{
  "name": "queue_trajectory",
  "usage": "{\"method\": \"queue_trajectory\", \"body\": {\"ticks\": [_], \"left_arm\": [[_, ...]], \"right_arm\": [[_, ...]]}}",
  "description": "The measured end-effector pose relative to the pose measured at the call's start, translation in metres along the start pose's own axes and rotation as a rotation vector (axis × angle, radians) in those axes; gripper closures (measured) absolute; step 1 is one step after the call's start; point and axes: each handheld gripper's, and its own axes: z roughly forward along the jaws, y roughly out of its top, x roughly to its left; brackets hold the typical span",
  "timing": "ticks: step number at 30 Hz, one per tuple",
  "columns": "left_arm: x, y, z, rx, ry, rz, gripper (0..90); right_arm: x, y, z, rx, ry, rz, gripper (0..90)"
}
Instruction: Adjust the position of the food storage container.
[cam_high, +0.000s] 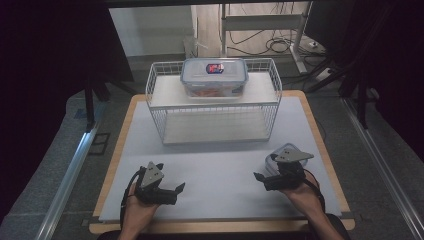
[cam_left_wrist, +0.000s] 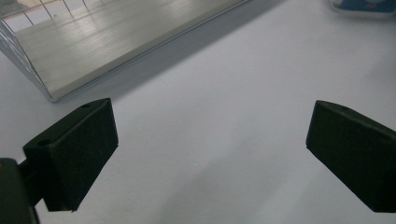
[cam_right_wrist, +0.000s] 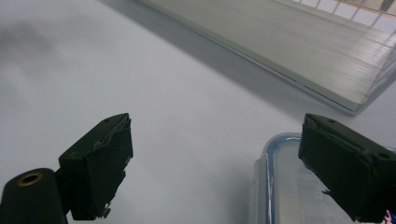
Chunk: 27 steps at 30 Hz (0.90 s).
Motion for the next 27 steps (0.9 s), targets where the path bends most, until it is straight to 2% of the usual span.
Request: {"method": "queue_trajectory", "body": {"ticks": [3, 5, 7, 10, 11, 15, 17, 19, 21, 27], "left_arm": [[0.001, 0.000, -0.001, -0.006, 0.005, 0.004, 2.2], [0.001, 0.000, -0.002, -0.006, 0.005, 0.001, 2.3], [0.002, 0.000, -0.002, -0.009, 0.005, -0.004, 2.2], [0.003, 0.000, -0.003, -0.010, 0.005, -0.005, 2.3], [0.002, 0.000, -0.002, -0.009, 0.005, -0.006, 2.3], [0.002, 0.000, -0.002, -0.004, 0.008, -0.002, 2.4], [0.002, 0.000, -0.002, -0.005, 0.009, -0.004, 2.4], [0.002, 0.000, -0.002, -0.008, 0.008, -0.007, 2.5], [0.002, 0.000, -0.002, -0.008, 0.008, -0.006, 2.6], [0.002, -0.001, 0.000, 0.004, 0.006, -0.001, 2.7]], "right_arm": [[-0.002, 0.001, 0.001, 0.012, -0.030, 0.027, 10.4], [-0.004, 0.001, 0.000, 0.011, -0.033, 0.036, 10.0], [-0.006, 0.002, 0.000, 0.027, -0.054, 0.049, 5.8], [-0.011, 0.002, -0.001, 0.037, -0.075, 0.061, 8.0], [-0.014, 0.002, -0.002, 0.042, -0.078, 0.066, 13.5], [-0.031, 0.004, -0.013, 0.040, -0.108, 0.104, 53.4], [-0.041, 0.006, -0.020, 0.028, -0.087, 0.133, 68.0], [-0.051, 0.006, -0.026, 0.024, -0.089, 0.141, 81.2], [-0.059, 0.005, -0.029, 0.021, -0.108, 0.134, 89.3], [-0.086, -0.002, -0.039, 0.035, -0.197, 0.185, 89.9]]}}
